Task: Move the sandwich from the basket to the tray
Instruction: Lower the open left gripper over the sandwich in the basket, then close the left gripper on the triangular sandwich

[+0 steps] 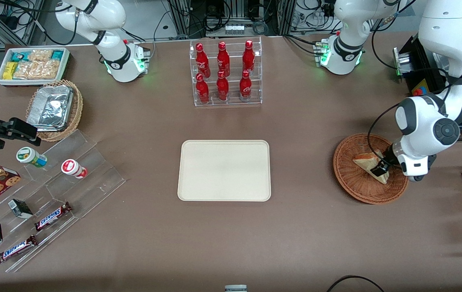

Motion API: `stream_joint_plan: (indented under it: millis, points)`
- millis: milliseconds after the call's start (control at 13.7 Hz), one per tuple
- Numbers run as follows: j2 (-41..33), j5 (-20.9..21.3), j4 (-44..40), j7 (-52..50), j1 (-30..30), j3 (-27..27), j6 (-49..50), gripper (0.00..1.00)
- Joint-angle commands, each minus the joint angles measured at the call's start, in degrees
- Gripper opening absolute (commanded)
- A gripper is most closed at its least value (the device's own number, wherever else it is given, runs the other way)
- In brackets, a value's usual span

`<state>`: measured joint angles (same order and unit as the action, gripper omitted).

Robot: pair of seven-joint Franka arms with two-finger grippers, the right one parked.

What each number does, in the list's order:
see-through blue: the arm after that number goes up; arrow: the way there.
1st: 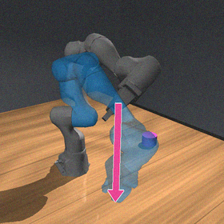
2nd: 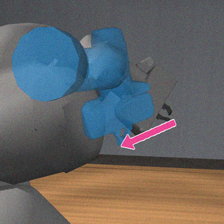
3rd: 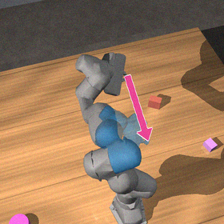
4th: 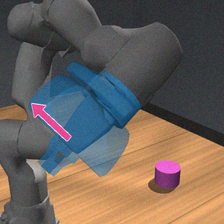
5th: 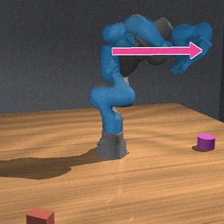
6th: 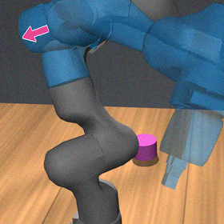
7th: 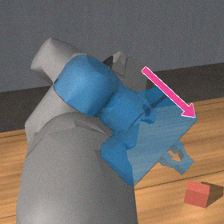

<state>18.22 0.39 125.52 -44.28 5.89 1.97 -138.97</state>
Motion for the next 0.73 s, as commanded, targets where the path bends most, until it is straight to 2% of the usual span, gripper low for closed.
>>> stream_joint_plan:
  millis: [0,73,220,366,659]
  points:
    - [0.1,-0.1,0.9,-1.1,-0.9,-0.1,-1.2,0.99]
    - [0.2,-0.1,0.9,-1.1,-1.2,-0.2,-1.2,0.95]
    - [0.4,0.0,0.8,-0.8,-1.5,-0.2,-0.9,0.72]
    - [0.0,0.3,0.6,0.2,-1.1,-0.2,-0.1,0.56]
    - [-2.3,0.7,-2.4,0.2,-2.5,0.3,5.7,0.44]
